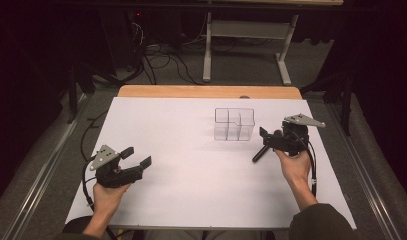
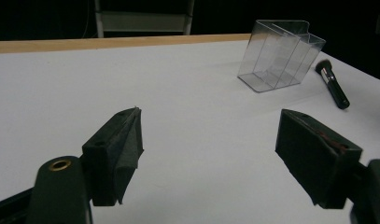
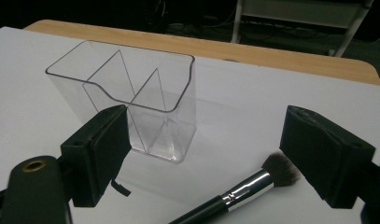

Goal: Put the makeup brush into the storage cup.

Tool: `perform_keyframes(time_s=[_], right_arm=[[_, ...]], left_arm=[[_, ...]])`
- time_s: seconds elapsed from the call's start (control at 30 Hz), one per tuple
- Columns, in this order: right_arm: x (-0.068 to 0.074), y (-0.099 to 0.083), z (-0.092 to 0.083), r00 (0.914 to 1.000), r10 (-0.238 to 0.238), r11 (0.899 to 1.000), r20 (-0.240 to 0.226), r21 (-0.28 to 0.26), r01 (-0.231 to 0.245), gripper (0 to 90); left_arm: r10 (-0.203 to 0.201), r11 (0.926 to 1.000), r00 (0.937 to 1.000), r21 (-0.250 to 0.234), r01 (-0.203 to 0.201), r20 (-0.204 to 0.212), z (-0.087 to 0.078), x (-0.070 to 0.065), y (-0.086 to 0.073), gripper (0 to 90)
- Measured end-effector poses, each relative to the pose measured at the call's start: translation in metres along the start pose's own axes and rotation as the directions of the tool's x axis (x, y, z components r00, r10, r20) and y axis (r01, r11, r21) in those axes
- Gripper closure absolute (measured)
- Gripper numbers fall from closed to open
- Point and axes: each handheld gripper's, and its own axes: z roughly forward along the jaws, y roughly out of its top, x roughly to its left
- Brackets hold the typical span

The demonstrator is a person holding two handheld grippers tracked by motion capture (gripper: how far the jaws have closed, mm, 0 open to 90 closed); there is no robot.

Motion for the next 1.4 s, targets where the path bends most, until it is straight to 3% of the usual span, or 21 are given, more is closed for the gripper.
perform_keyframes(time_s=[0.27,0.5,0.9,1.2,1.4], right_arm=[[-0.001,0.003,0.001,0.9997,-0.016,0.998,0.020,0.059,0.015,19.3],[0.000,0.008,0.001,0.9996,-0.029,0.994,0.003,0.103,0.029,21.9],[0.002,0.017,0.005,0.9989,-0.045,0.982,0.014,0.186,0.041,21.9],[-0.002,0.021,0.012,0.9991,-0.038,0.960,0.019,0.278,0.032,24.0],[-0.005,0.023,0.017,0.9998,0.020,0.942,0.002,0.335,-0.020,26.0]], left_arm=[[-0.001,1.0000,1.0000,-0.001,0.001,0.001,0.000,0.000,0.000,23.2],[0.000,1.0000,1.0000,0.001,0.000,0.002,0.000,0.000,0.000,23.2],[-0.002,1.0000,1.0000,0.004,0.002,0.003,0.000,0.000,0.000,23.3],[-0.002,0.9999,1.0000,0.010,0.002,0.004,0.001,0.000,0.000,23.3],[-0.003,0.9999,1.0000,0.014,0.003,0.008,0.002,0.000,-0.001,23.4]])
